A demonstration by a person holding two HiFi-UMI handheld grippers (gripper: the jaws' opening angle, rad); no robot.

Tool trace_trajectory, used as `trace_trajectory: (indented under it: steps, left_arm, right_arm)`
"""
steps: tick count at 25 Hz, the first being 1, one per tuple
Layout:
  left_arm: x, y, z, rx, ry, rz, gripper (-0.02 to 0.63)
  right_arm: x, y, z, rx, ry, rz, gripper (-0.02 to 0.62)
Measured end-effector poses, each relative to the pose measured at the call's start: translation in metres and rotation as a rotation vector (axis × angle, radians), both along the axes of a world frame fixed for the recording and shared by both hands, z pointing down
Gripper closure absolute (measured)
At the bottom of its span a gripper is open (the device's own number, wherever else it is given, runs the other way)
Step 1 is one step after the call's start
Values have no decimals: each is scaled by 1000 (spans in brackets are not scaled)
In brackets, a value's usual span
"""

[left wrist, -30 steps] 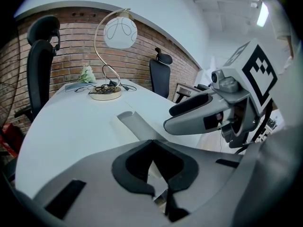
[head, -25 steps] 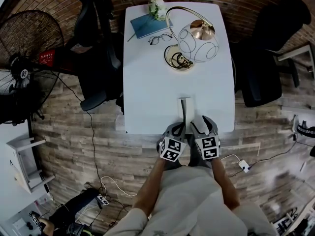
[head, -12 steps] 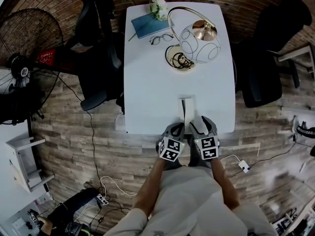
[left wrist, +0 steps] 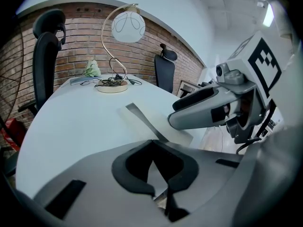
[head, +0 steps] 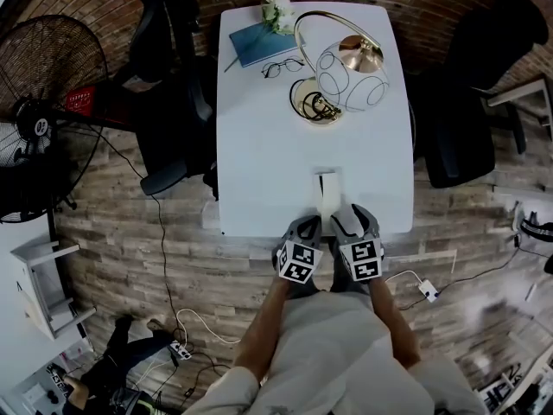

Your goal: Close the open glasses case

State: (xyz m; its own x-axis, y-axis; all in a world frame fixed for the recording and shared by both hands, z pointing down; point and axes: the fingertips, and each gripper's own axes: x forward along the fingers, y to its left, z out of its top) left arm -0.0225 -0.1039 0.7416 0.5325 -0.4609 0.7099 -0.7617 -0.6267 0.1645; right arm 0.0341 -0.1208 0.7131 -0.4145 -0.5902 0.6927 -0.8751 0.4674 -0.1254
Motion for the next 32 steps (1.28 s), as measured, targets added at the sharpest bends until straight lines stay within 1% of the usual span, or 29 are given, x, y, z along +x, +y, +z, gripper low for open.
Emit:
trace_trajectory:
  steps: [15,26,32]
  left_arm:
    - [-7,0,6,-19,-13,-6,601]
    - [-10,1,11,-38,-55,1,601]
    - [-13,-1,14,-47,-71,-1,601]
  right_arm:
    - [-6,0,5,-7,6,-9,334]
    - [-12,0,3,-20,-7,-16,334]
    - [-11,0,11,-20,4,-25,334]
